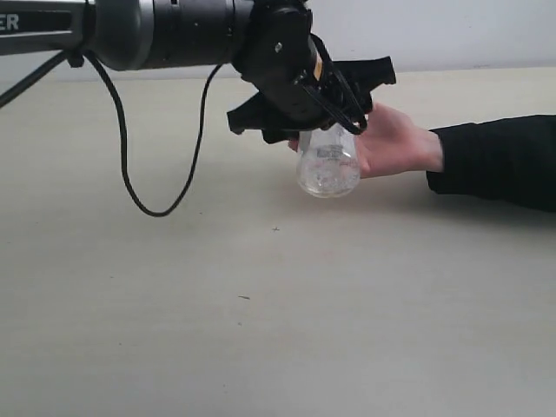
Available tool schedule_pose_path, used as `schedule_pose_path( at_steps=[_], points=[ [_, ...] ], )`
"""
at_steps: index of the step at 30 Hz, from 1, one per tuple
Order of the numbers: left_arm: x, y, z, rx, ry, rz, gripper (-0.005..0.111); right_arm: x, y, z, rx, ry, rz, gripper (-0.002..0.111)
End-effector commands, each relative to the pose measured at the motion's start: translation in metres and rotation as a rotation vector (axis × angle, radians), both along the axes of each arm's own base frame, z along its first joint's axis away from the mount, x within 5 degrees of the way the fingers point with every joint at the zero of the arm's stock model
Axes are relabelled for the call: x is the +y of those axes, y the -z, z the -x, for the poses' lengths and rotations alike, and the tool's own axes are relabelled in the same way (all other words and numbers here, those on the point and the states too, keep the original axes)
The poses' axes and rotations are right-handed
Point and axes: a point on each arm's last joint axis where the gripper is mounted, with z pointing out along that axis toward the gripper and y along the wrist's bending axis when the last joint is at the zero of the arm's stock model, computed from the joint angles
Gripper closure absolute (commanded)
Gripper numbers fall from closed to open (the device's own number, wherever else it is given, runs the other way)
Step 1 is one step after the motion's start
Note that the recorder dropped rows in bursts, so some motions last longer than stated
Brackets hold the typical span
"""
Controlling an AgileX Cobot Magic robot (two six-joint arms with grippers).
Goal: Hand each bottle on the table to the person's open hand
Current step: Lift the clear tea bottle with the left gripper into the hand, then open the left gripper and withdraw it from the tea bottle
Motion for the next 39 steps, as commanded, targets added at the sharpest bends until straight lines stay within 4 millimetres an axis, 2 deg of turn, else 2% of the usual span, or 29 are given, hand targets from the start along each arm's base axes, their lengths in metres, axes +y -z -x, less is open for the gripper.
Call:
schedule_pose_path(
  at_steps=[1,11,15,19,35,39],
  points=[
    [-0.011,0.004,0.007,-0.013,0.008,0.034,0.107,0.0,0.001,0.0,-0.003,0.003,0.0,0.108],
    [-0.024,0.024,0.0,-0.037,0.013,0.12,0.107,0.0,0.001,0.0,-0.003,0.003,0.0,0.108],
    [-0.03,0.038,-0.005,-0.041,0.009,0.163,0.107,0.0,0.001,0.0,-0.003,0.003,0.0,0.108],
    [-0.028,0.05,-0.009,-0.025,-0.011,0.165,0.107,0.0,0.001,0.0,-0.003,0.003,0.0,0.108],
    [-0.017,0.05,-0.018,-0.048,-0.044,0.128,0.107,0.0,0.001,0.0,-0.003,0.003,0.0,0.108],
    [-0.017,0.05,-0.018,-0.049,-0.042,0.126,0.097,0.0,0.001,0.0,-0.003,0.003,0.0,0.108]
  ],
)
